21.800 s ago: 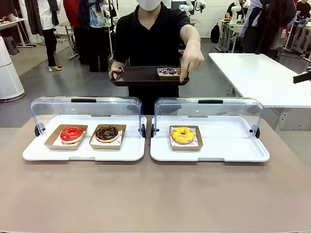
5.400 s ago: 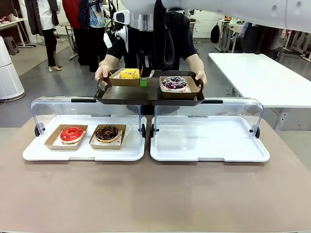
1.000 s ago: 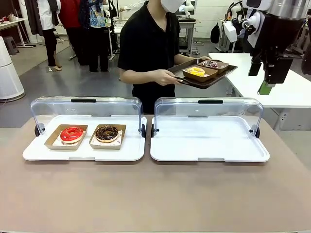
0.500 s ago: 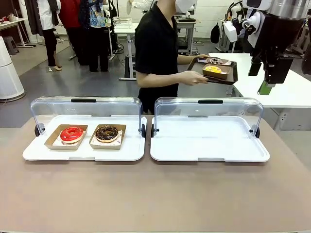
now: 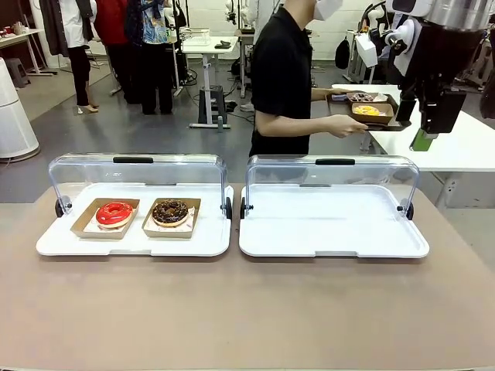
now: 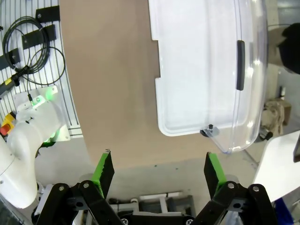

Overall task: Provide the desired donut to the person.
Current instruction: Place the picked Paper togo box onto the Handle tray extended by the person.

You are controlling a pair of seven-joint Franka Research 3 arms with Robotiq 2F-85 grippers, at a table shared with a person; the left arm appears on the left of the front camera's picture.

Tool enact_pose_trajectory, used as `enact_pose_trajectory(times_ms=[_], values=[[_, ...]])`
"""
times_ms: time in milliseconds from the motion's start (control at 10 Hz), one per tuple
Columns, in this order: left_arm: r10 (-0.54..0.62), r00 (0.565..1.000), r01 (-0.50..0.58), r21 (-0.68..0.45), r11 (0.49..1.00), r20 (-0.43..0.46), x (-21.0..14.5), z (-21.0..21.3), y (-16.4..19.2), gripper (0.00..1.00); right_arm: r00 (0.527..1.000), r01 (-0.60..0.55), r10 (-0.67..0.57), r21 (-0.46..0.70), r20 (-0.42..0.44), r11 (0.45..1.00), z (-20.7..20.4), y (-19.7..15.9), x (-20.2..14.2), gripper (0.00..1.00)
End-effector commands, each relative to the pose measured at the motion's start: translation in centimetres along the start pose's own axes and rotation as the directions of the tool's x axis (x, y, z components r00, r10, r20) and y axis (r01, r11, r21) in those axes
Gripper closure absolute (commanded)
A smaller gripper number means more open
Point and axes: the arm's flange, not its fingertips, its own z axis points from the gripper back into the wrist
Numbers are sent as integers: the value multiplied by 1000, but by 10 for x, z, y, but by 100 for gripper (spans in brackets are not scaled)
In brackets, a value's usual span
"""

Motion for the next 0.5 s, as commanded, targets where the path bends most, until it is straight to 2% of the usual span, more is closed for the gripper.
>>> enact_pose_trajectory(times_ms=[0,200,300,400], values=[[-18,1000,19,-9,1000,24,0,0,0,0,997,-33,30,38,73,999,9,-16,-28,0],[-18,1000,19,-9,1000,24,0,0,0,0,945,-144,100,123,310,982,17,-47,-93,0],[-18,1000,19,-9,1000,24,0,0,0,0,879,-190,95,160,467,969,18,-65,-131,0],[-18,1000,19,-9,1000,24,0,0,0,0,792,-226,76,176,605,958,14,-79,-166,0]])
